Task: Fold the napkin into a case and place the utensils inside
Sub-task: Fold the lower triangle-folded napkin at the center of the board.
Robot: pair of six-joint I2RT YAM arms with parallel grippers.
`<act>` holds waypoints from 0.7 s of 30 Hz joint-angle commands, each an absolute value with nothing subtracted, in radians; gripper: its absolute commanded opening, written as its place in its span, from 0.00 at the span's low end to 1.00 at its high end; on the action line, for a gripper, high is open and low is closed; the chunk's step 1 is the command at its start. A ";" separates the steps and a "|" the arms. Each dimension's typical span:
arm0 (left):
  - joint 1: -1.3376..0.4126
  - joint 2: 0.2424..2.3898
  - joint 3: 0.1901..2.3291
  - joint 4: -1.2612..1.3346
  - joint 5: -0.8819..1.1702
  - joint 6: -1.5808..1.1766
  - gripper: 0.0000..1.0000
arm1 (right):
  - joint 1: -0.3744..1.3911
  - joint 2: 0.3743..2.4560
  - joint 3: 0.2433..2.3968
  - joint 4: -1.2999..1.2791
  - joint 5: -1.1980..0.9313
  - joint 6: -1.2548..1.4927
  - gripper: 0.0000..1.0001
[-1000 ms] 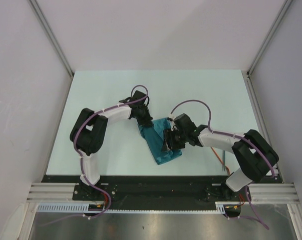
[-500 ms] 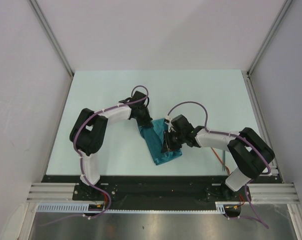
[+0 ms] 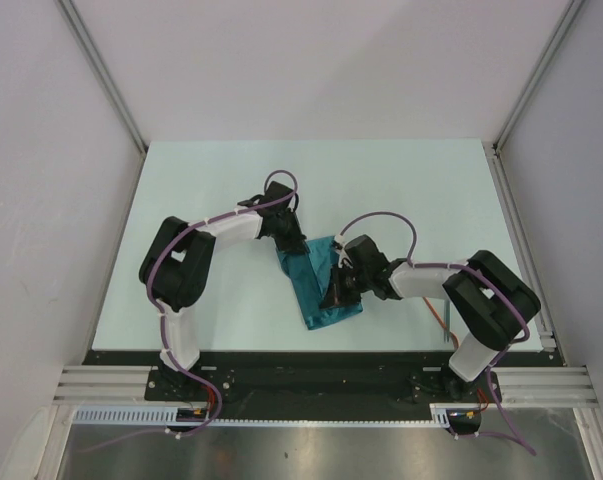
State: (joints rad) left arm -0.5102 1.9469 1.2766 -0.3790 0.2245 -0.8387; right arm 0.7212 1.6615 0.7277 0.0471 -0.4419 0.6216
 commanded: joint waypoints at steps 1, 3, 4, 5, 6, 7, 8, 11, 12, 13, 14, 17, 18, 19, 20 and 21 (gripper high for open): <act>-0.518 1.924 1.290 -0.336 0.235 -0.850 0.13 | 0.698 1.602 0.706 0.055 -0.430 0.641 0.00; -0.520 1.910 1.266 -0.325 0.236 -0.847 0.19 | 0.684 1.582 0.703 0.045 -0.431 0.641 0.00; -0.520 1.890 1.256 -0.313 0.238 -0.845 0.22 | 0.680 1.580 0.706 0.038 -0.436 0.643 0.00; -0.522 1.876 1.249 -0.310 0.236 -0.841 0.28 | 0.675 1.582 0.707 0.037 -0.439 0.641 0.00; -0.522 1.864 1.233 -0.307 0.235 -0.830 0.32 | 0.673 1.588 0.706 0.043 -0.442 0.643 0.00; -0.522 1.852 1.229 -0.302 0.236 -0.822 0.36 | 0.670 1.592 0.703 0.048 -0.448 0.649 0.00; -0.522 1.827 1.223 -0.305 0.235 -0.809 0.43 | 0.670 1.597 0.700 0.061 -0.451 0.650 0.00; -0.522 1.790 1.235 -0.327 0.238 -0.770 0.52 | 0.661 1.608 0.680 0.092 -0.462 0.669 0.00; -0.522 1.784 1.239 -0.345 0.248 -0.764 0.53 | 0.658 1.612 0.677 0.098 -0.462 0.670 0.00; -0.522 1.773 1.249 -0.351 0.255 -0.753 0.55 | 0.658 1.614 0.676 0.100 -0.462 0.673 0.00; -0.522 1.764 1.264 -0.363 0.256 -0.738 0.55 | 0.657 1.614 0.675 0.101 -0.462 0.675 0.00; -0.522 1.731 1.272 -0.396 0.255 -0.704 0.56 | 0.655 1.605 0.672 0.097 -0.456 0.683 0.00; -0.520 1.721 1.269 -0.416 0.229 -0.693 0.55 | 0.655 1.600 0.673 0.094 -0.448 0.684 0.00; -0.517 1.712 1.267 -0.429 0.210 -0.668 0.51 | 0.655 1.598 0.673 0.092 -0.446 0.681 0.00; -0.517 1.704 1.264 -0.455 0.184 -0.654 0.48 | 0.652 1.597 0.675 0.087 -0.443 0.681 0.00; -0.518 1.706 1.267 -0.469 0.167 -0.634 0.44 | 0.653 1.595 0.675 0.086 -0.442 0.678 0.00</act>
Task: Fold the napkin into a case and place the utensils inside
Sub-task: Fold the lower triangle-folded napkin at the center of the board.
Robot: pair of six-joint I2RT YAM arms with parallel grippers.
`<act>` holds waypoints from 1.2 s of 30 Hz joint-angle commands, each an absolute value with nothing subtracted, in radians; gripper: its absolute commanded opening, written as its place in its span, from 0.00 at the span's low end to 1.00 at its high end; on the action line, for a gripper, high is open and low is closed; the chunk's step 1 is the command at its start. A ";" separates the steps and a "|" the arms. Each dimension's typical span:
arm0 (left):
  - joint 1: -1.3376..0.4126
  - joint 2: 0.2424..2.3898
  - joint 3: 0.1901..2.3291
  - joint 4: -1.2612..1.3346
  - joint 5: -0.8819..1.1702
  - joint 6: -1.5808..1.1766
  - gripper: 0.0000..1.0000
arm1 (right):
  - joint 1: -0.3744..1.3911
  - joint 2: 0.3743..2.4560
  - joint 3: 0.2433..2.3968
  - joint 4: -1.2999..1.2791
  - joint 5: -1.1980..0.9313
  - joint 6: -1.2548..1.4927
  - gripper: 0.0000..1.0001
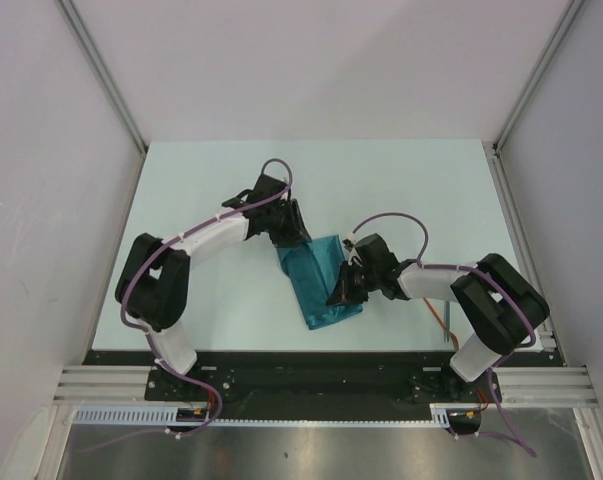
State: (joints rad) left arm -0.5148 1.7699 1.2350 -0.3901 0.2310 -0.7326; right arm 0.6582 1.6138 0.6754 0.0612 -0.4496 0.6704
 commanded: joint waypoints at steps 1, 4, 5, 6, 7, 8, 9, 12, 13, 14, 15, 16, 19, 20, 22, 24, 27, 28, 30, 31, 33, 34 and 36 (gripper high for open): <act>-0.517 1.710 1.281 -0.489 0.129 -0.594 0.35 | 0.653 1.595 0.673 0.084 -0.443 0.678 0.00; -0.518 1.753 1.316 -0.570 0.077 -0.522 0.30 | 0.652 1.595 0.678 0.081 -0.445 0.677 0.00; -0.520 1.762 1.322 -0.601 0.055 -0.511 0.35 | 0.652 1.595 0.678 0.081 -0.445 0.676 0.00; -0.523 1.772 1.325 -0.609 0.032 -0.497 0.45 | 0.652 1.597 0.677 0.084 -0.445 0.676 0.00; -0.526 1.773 1.330 -0.618 0.005 -0.485 0.47 | 0.652 1.597 0.678 0.084 -0.445 0.676 0.00; -0.528 1.772 1.328 -0.627 -0.053 -0.480 0.47 | 0.652 1.598 0.678 0.084 -0.445 0.676 0.00; -0.528 1.772 1.327 -0.626 -0.069 -0.476 0.45 | 0.652 1.595 0.677 0.086 -0.446 0.678 0.00; -0.528 1.779 1.338 -0.646 -0.147 -0.471 0.32 | 0.652 1.589 0.673 0.086 -0.445 0.680 0.00; -0.528 1.790 1.345 -0.646 -0.155 -0.463 0.28 | 0.650 1.588 0.673 0.083 -0.445 0.678 0.00; -0.525 1.804 1.350 -0.653 -0.164 -0.463 0.24 | 0.650 1.585 0.675 0.081 -0.445 0.678 0.00; -0.525 1.816 1.359 -0.663 -0.173 -0.463 0.14 | 0.649 1.583 0.672 0.081 -0.445 0.677 0.00; -0.523 1.828 1.374 -0.669 -0.182 -0.466 0.10 | 0.650 1.582 0.673 0.080 -0.445 0.675 0.00; -0.522 1.873 1.391 -0.678 -0.212 -0.495 0.00 | 0.649 1.578 0.672 0.077 -0.445 0.675 0.00; -0.522 1.876 1.390 -0.669 -0.212 -0.500 0.00 | 0.647 1.577 0.670 0.077 -0.445 0.675 0.00; -0.523 1.882 1.388 -0.641 -0.180 -0.508 0.00 | 0.647 1.574 0.667 0.077 -0.446 0.676 0.00; -0.523 1.902 1.393 -0.635 -0.138 -0.517 0.00 | 0.649 1.574 0.669 0.075 -0.446 0.675 0.00; -0.531 1.901 1.396 -0.609 -0.107 -0.528 0.00 | 0.647 1.572 0.667 0.075 -0.446 0.673 0.00; -0.532 1.896 1.388 -0.594 -0.103 -0.531 0.00 | 0.647 1.572 0.669 0.075 -0.446 0.675 0.00; -0.534 1.884 1.381 -0.577 -0.089 -0.543 0.00 | 0.647 1.572 0.664 0.083 -0.448 0.680 0.00; -0.534 1.882 1.376 -0.569 -0.078 -0.548 0.00 | 0.649 1.575 0.664 0.087 -0.451 0.681 0.00; -0.534 1.879 1.373 -0.565 -0.072 -0.554 0.00 | 0.649 1.580 0.660 0.097 -0.456 0.689 0.00; -0.534 1.879 1.371 -0.560 -0.061 -0.555 0.00 | 0.652 1.580 0.660 0.100 -0.460 0.690 0.00; -0.534 1.888 1.368 -0.552 -0.045 -0.560 0.00 | 0.652 1.582 0.658 0.103 -0.463 0.696 0.01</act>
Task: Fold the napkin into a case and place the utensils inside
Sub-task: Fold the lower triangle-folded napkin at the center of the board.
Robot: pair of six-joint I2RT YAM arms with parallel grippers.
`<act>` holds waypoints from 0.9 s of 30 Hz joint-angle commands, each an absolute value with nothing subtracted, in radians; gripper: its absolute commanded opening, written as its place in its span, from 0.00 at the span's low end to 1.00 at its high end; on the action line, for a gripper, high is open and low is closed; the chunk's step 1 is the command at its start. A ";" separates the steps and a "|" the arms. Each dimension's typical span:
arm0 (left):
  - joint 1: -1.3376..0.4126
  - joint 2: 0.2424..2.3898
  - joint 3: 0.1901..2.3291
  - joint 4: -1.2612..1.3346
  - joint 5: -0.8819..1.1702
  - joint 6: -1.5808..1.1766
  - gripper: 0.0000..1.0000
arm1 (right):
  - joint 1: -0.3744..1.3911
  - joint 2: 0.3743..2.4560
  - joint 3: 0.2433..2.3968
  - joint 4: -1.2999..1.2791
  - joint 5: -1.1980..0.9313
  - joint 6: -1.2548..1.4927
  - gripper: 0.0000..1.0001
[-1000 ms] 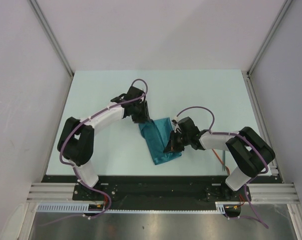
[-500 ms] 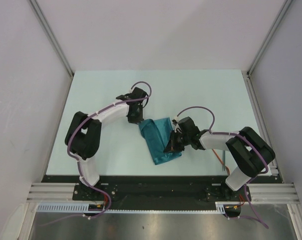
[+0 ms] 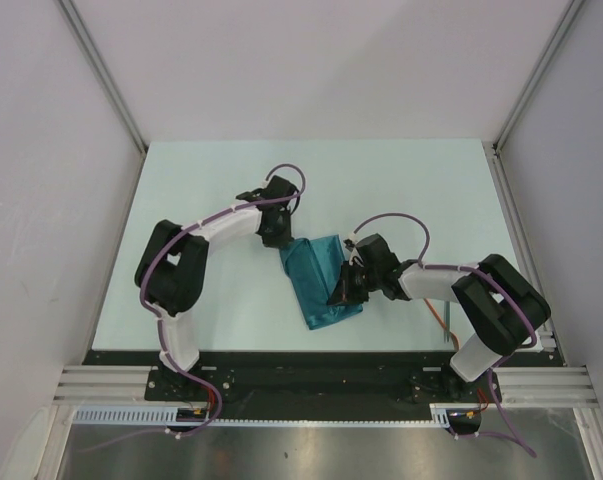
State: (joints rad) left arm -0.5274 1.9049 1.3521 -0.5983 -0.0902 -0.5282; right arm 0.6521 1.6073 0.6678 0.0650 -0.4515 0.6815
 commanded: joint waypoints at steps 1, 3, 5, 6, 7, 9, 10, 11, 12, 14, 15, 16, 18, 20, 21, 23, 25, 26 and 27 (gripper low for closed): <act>-0.532 1.894 1.370 -0.549 -0.031 -0.560 0.00 | 0.653 1.580 0.658 0.103 -0.463 0.695 0.01; -0.534 1.907 1.367 -0.543 -0.014 -0.566 0.00 | 0.653 1.575 0.661 0.101 -0.462 0.698 0.03; -0.534 1.925 1.367 -0.532 -0.008 -0.572 0.00 | 0.653 1.560 0.664 0.094 -0.460 0.696 0.08; -0.534 1.931 1.361 -0.519 -0.008 -0.577 0.00 | 0.652 1.554 0.675 0.075 -0.454 0.689 0.12; -0.532 1.936 1.358 -0.514 0.000 -0.580 0.00 | 0.652 1.548 0.678 0.065 -0.450 0.684 0.15; -0.532 1.944 1.356 -0.499 0.026 -0.589 0.00 | 0.649 1.531 0.695 0.023 -0.437 0.672 0.25; -0.534 1.947 1.355 -0.491 0.029 -0.592 0.00 | 0.647 1.528 0.718 0.006 -0.433 0.654 0.28; -0.532 1.947 1.353 -0.482 0.035 -0.600 0.00 | 0.649 1.526 0.729 0.000 -0.427 0.647 0.31; -0.534 1.948 1.350 -0.470 0.041 -0.604 0.00 | 0.649 1.514 0.736 -0.052 -0.411 0.641 0.34; -0.534 1.942 1.344 -0.453 0.049 -0.620 0.00 | 0.655 1.505 0.750 -0.073 -0.400 0.629 0.41; -0.534 1.941 1.333 -0.431 0.054 -0.624 0.00 | 0.657 1.502 0.753 -0.074 -0.399 0.626 0.43; -0.534 1.939 1.332 -0.425 0.057 -0.629 0.00 | 0.660 1.502 0.755 -0.071 -0.400 0.623 0.45; -0.532 1.942 1.327 -0.414 0.063 -0.638 0.00 | 0.675 1.511 0.758 -0.052 -0.416 0.623 0.45; -0.534 1.945 1.325 -0.414 0.066 -0.641 0.00 | 0.702 1.535 0.764 -0.013 -0.429 0.640 0.44; -0.534 1.950 1.324 -0.411 0.067 -0.641 0.00 | 0.713 1.545 0.764 0.012 -0.455 0.650 0.43; -0.534 1.956 1.321 -0.408 0.069 -0.646 0.00 | 0.735 1.581 0.770 0.078 -0.479 0.670 0.37; -0.534 1.965 1.318 -0.407 0.077 -0.646 0.00 | 0.759 1.615 0.781 0.097 -0.494 0.690 0.29; -0.534 1.968 1.319 -0.407 0.078 -0.647 0.00 | 0.761 1.621 0.788 0.086 -0.491 0.686 0.27; -0.534 1.970 1.315 -0.403 0.081 -0.647 0.00 | 0.768 1.621 0.801 0.072 -0.459 0.678 0.26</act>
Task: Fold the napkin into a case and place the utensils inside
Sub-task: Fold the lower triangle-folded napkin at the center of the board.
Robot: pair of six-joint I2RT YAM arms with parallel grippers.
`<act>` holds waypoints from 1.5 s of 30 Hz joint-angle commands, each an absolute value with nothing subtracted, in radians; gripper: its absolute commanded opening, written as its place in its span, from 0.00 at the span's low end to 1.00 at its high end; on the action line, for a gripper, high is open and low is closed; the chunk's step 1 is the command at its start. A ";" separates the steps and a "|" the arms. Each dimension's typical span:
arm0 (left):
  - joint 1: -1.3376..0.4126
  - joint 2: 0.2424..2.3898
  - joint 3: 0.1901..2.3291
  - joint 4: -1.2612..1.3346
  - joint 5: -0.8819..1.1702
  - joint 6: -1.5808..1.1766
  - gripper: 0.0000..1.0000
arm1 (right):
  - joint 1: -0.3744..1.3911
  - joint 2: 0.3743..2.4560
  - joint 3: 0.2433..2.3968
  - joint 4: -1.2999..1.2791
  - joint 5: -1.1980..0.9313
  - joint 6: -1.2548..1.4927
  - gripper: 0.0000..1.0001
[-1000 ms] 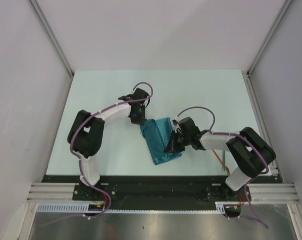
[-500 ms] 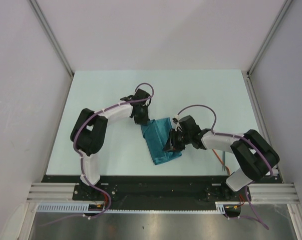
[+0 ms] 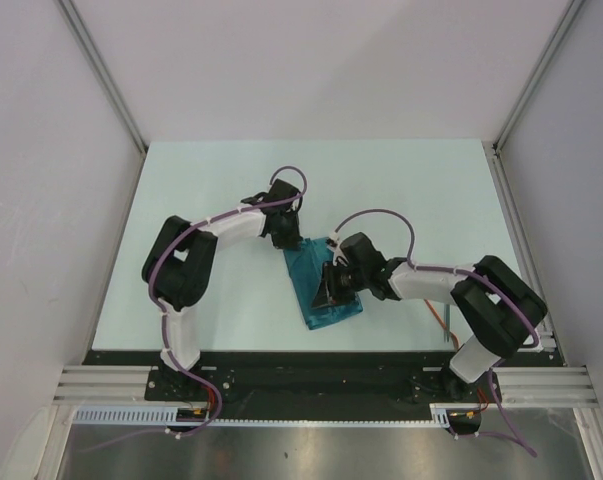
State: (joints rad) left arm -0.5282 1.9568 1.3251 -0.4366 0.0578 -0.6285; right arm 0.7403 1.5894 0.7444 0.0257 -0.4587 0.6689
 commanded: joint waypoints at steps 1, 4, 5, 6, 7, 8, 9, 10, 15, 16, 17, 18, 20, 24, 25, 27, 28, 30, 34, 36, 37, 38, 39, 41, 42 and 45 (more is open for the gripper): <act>-0.532 1.970 1.312 -0.402 0.083 -0.649 0.00 | 0.769 1.621 0.810 0.055 -0.445 0.660 0.26; -0.534 1.967 1.305 -0.400 0.084 -0.649 0.00 | 0.765 1.582 0.845 -0.098 -0.330 0.589 0.29; -0.534 1.962 1.302 -0.399 0.086 -0.649 0.00 | 0.773 1.557 0.841 -0.083 -0.348 0.586 0.31; -0.534 1.960 1.296 -0.393 0.084 -0.650 0.00 | 0.778 1.554 0.835 -0.065 -0.368 0.587 0.32; -0.534 1.962 1.298 -0.391 0.086 -0.649 0.00 | 0.794 1.557 0.833 -0.051 -0.386 0.603 0.31; -0.534 1.962 1.298 -0.393 0.086 -0.650 0.00 | 0.802 1.578 0.833 -0.017 -0.415 0.613 0.30; -0.534 1.965 1.298 -0.391 0.087 -0.653 0.00 | 0.808 1.595 0.833 -0.009 -0.429 0.621 0.29; -0.534 1.965 1.296 -0.391 0.086 -0.653 0.00 | 0.818 1.612 0.834 0.030 -0.446 0.633 0.25; -0.534 1.971 1.296 -0.391 0.087 -0.657 0.00 | 0.827 1.721 0.782 0.219 -0.566 0.710 0.07; -0.532 1.974 1.298 -0.393 0.087 -0.657 0.00 | 0.825 1.729 0.766 0.241 -0.568 0.719 0.07; -0.534 1.976 1.301 -0.394 0.087 -0.657 0.00 | 0.825 1.736 0.741 0.271 -0.571 0.729 0.06; -0.532 1.979 1.301 -0.391 0.089 -0.658 0.00 | 0.827 1.746 0.727 0.285 -0.568 0.732 0.06; -0.534 1.982 1.302 -0.393 0.092 -0.658 0.00 | 0.825 1.775 0.709 0.322 -0.571 0.741 0.06; -0.534 1.983 1.305 -0.390 0.094 -0.660 0.00 | 0.828 1.801 0.707 0.360 -0.603 0.770 0.06; -0.534 1.983 1.304 -0.391 0.094 -0.660 0.00 | 0.830 1.781 0.710 0.353 -0.606 0.769 0.06; -0.534 1.976 1.305 -0.397 0.092 -0.655 0.00 | 0.824 1.741 0.721 0.327 -0.601 0.759 0.06; -0.534 1.973 1.305 -0.402 0.092 -0.652 0.00 | 0.818 1.720 0.721 0.286 -0.597 0.753 0.06; -0.534 1.964 1.305 -0.405 0.094 -0.652 0.00 | 0.777 1.652 0.721 0.244 -0.586 0.733 0.07; -0.532 1.916 1.293 -0.411 0.106 -0.641 0.01 | 0.698 1.551 0.727 0.117 -0.574 0.668 0.11; -0.532 1.892 1.281 -0.405 0.110 -0.640 0.07 | 0.675 1.513 0.735 0.059 -0.542 0.638 0.22; -0.534 1.878 1.276 -0.405 0.109 -0.641 0.09 | 0.654 1.508 0.742 0.017 -0.511 0.615 0.24; -0.532 1.858 1.273 -0.408 0.107 -0.641 0.11 | 0.644 1.508 0.742 0.003 -0.502 0.603 0.26; -0.534 1.849 1.272 -0.411 0.104 -0.641 0.14 | 0.637 1.519 0.747 0.005 -0.493 0.597 0.27; -0.534 1.829 1.270 -0.420 0.101 -0.641 0.15 | 0.614 1.535 0.750 -0.041 -0.486 0.578 0.27; -0.534 1.822 1.270 -0.425 0.100 -0.640 0.15 | 0.609 1.548 0.750 -0.043 -0.485 0.575 0.28; -0.532 1.809 1.264 -0.431 0.104 -0.637 0.15 | 0.597 1.565 0.746 -0.052 -0.466 0.554 0.28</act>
